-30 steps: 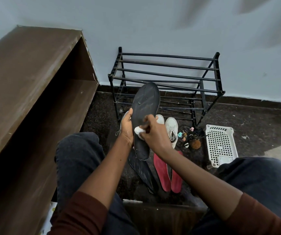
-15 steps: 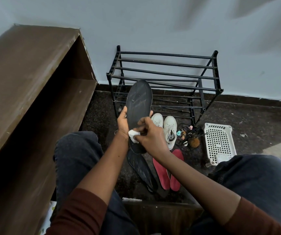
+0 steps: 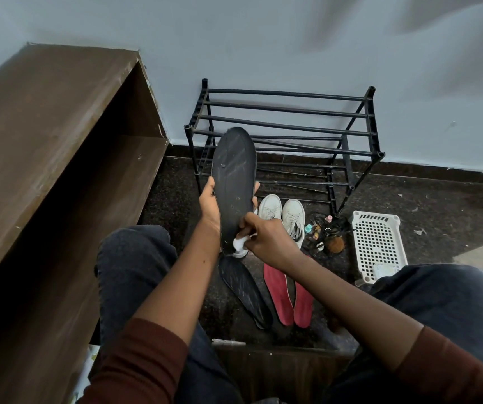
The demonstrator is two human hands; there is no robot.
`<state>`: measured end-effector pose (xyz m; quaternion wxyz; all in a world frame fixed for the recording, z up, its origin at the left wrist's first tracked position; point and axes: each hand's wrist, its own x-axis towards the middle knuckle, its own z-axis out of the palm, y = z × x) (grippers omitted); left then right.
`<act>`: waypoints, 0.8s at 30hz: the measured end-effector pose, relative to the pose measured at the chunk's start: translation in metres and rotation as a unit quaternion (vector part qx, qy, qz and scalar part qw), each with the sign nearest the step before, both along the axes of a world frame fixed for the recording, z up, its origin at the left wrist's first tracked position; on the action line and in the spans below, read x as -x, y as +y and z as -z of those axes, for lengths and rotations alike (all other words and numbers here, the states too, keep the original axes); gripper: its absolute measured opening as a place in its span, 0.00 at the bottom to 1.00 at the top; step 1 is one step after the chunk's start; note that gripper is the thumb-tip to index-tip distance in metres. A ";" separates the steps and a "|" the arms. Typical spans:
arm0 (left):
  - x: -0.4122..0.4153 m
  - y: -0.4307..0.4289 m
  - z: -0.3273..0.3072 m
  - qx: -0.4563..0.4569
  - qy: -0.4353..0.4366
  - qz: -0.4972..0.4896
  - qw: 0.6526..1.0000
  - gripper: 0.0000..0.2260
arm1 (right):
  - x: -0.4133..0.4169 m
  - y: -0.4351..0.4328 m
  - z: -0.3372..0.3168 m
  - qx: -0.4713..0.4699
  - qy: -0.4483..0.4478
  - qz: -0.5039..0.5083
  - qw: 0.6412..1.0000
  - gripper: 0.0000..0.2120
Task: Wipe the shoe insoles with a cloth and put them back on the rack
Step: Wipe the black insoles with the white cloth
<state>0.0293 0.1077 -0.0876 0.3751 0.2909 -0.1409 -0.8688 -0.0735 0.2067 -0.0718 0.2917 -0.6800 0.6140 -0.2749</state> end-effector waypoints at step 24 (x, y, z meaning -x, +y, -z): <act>-0.002 0.000 0.008 -0.018 0.050 -0.040 0.998 0.34 | -0.021 0.017 -0.015 -0.015 -0.120 0.118 0.986 0.14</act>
